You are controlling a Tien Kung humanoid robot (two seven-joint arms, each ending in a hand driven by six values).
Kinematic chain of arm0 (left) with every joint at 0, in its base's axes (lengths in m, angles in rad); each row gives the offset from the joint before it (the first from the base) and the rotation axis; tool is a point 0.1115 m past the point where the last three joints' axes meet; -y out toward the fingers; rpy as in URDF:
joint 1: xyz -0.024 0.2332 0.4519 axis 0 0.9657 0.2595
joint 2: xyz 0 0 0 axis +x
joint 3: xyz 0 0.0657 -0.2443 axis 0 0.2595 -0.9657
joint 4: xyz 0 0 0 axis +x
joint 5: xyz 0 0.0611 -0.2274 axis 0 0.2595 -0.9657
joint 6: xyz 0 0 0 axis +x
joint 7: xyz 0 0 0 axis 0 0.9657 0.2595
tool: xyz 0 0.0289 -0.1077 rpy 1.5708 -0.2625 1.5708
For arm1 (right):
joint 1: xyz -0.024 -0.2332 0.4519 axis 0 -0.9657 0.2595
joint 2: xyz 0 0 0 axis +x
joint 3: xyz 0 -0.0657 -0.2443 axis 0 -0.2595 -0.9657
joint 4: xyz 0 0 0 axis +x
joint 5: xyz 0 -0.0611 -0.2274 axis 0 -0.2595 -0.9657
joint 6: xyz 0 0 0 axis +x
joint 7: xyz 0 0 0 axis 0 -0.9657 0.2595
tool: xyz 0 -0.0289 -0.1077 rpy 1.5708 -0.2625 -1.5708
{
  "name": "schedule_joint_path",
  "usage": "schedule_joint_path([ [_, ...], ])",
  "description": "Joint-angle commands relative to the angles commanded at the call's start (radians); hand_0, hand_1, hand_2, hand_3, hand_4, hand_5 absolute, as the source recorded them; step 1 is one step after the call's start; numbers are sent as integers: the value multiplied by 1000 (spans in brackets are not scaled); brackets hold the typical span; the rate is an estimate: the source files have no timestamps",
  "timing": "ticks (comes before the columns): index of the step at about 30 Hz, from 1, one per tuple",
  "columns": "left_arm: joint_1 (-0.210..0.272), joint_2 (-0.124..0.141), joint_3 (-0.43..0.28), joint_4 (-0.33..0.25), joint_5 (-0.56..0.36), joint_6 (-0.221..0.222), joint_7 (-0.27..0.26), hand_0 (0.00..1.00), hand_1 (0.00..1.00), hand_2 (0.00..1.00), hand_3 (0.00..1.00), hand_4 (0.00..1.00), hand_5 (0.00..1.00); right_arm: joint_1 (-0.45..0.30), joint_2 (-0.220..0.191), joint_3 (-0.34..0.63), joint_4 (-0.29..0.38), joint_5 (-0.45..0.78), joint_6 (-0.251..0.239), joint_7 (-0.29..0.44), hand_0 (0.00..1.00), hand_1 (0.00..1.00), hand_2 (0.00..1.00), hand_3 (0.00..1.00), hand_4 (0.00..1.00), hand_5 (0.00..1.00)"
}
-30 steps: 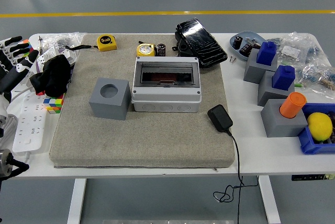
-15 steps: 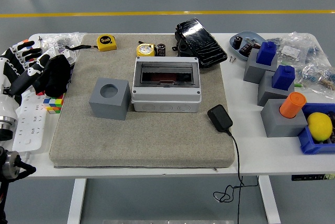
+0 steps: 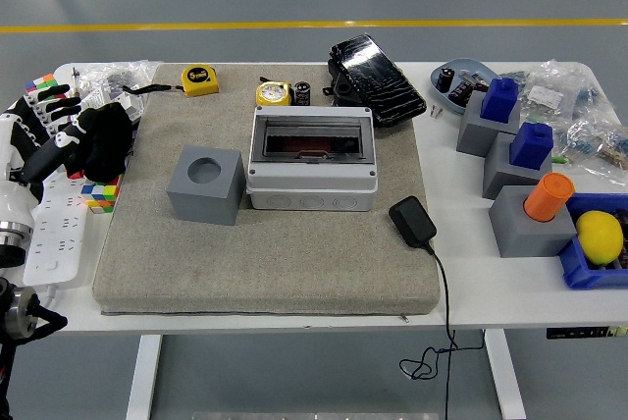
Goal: Fetch the battery,place it into the box,close the lid of the box
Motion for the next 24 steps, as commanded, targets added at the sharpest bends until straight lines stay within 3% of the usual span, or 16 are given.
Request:
schedule_joint_path([
  [16,-18,-4,9,0,-3,-6,5,495,643,625,657,998,376,2,3,11,0,-2,0,-3,651,645,677,594,998,588],
  [24,-34,-12,47,12,-7,-10,9,493,643,625,656,998,376,8,2,-13,0,21,0,1,651,645,677,594,998,587],
])
